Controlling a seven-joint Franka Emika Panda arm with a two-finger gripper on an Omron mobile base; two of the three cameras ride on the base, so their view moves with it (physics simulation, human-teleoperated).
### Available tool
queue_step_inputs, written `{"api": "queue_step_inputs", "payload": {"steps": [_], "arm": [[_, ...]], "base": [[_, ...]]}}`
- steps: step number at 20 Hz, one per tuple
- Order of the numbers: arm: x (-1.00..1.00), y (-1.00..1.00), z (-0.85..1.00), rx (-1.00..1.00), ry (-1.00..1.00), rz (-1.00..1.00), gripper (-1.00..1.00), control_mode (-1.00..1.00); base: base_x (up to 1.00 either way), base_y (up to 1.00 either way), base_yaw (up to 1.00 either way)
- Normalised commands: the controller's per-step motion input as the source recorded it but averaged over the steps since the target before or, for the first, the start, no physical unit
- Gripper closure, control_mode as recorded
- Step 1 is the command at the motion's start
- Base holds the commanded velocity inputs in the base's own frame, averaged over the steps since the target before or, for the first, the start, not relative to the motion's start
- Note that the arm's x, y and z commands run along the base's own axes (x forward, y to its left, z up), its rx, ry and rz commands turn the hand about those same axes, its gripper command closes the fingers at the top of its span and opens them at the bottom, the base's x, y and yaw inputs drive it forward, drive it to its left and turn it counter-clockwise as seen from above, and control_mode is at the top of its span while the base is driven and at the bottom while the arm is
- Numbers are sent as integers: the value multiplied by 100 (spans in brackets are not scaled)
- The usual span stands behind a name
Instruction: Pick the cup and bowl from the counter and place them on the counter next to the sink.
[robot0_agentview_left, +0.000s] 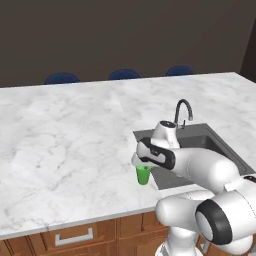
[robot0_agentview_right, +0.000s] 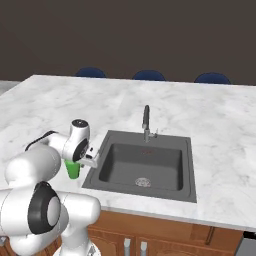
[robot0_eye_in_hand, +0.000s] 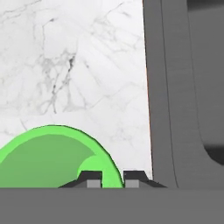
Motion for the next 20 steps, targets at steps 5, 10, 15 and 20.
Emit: {"api": "queue_step_inputs", "payload": {"steps": [5,10,15,20], "arm": [[0,0,0,0,0,0,-100,-100],[-9,0,31,0,-2,0,-100,-100],[-23,0,63,0,-6,1,-100,-100],[-31,0,39,0,-3,0,-100,-100]], "base": [[0,0,0],[0,0,0],[0,0,0],[0,0,0]]}}
